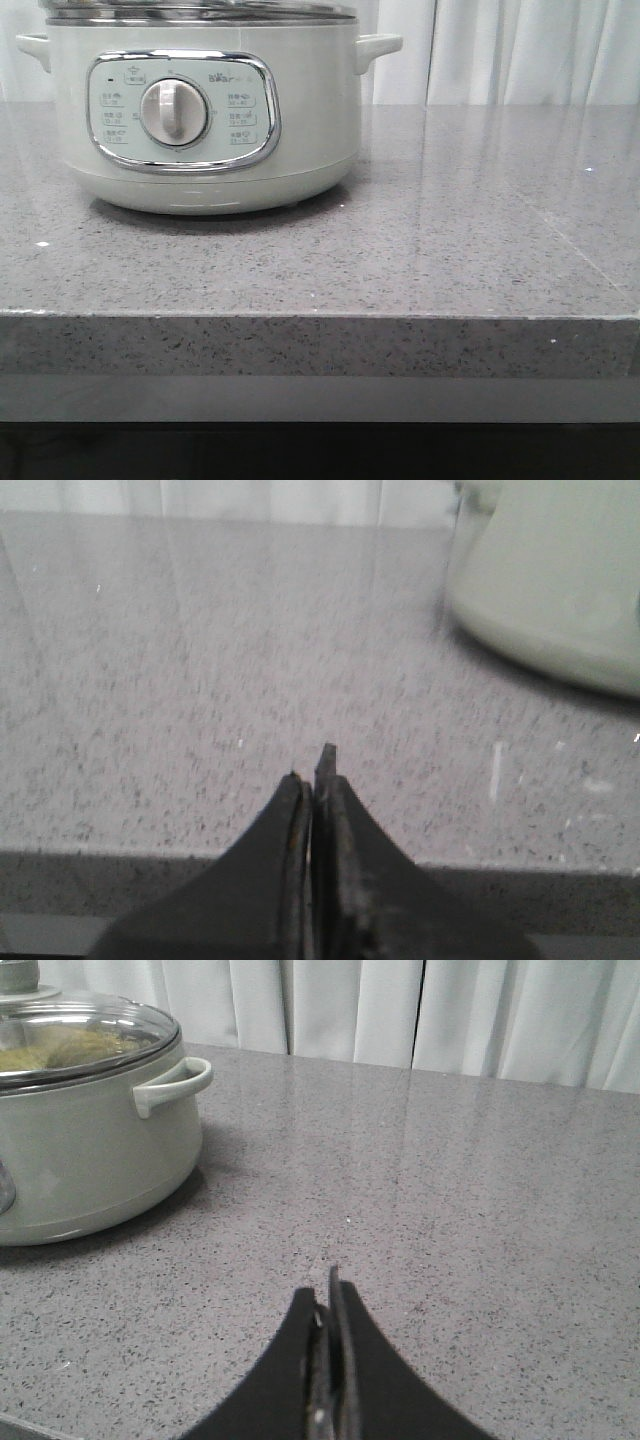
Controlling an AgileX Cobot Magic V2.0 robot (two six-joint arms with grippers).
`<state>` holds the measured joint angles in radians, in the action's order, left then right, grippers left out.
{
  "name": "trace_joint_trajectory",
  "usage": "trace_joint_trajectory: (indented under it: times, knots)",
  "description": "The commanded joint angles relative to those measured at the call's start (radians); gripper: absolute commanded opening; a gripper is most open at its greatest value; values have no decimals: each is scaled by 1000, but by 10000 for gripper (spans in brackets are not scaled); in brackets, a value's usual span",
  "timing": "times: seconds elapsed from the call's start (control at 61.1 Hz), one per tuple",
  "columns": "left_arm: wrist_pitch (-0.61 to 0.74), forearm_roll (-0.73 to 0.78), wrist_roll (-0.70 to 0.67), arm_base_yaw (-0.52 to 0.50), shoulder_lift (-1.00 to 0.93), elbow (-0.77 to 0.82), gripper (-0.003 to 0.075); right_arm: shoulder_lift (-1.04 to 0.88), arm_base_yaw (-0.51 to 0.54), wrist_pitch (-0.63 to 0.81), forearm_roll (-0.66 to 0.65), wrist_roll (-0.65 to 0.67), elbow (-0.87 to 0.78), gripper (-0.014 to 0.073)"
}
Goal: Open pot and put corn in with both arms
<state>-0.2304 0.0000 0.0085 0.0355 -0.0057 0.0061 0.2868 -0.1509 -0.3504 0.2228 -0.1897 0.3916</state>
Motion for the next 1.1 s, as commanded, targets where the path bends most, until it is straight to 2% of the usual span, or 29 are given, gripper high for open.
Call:
trace_joint_trajectory:
  times: [0.0, 0.852, 0.95, 1.081]
  knots:
    - [100, 0, -8, -6, -24, -3, -18, 7, 5, 83, -1, -7, 29, -68]
    - [94, 0, -8, -6, -24, 1, -18, 7, 5, 90, -1, -7, 27, -68]
    - [94, 0, -8, -6, -24, 1, -18, -6, 10, 149, -8, -7, -23, -68]
    - [94, 0, -8, -6, -24, 1, -18, -88, 75, 248, -8, -7, -168, -68]
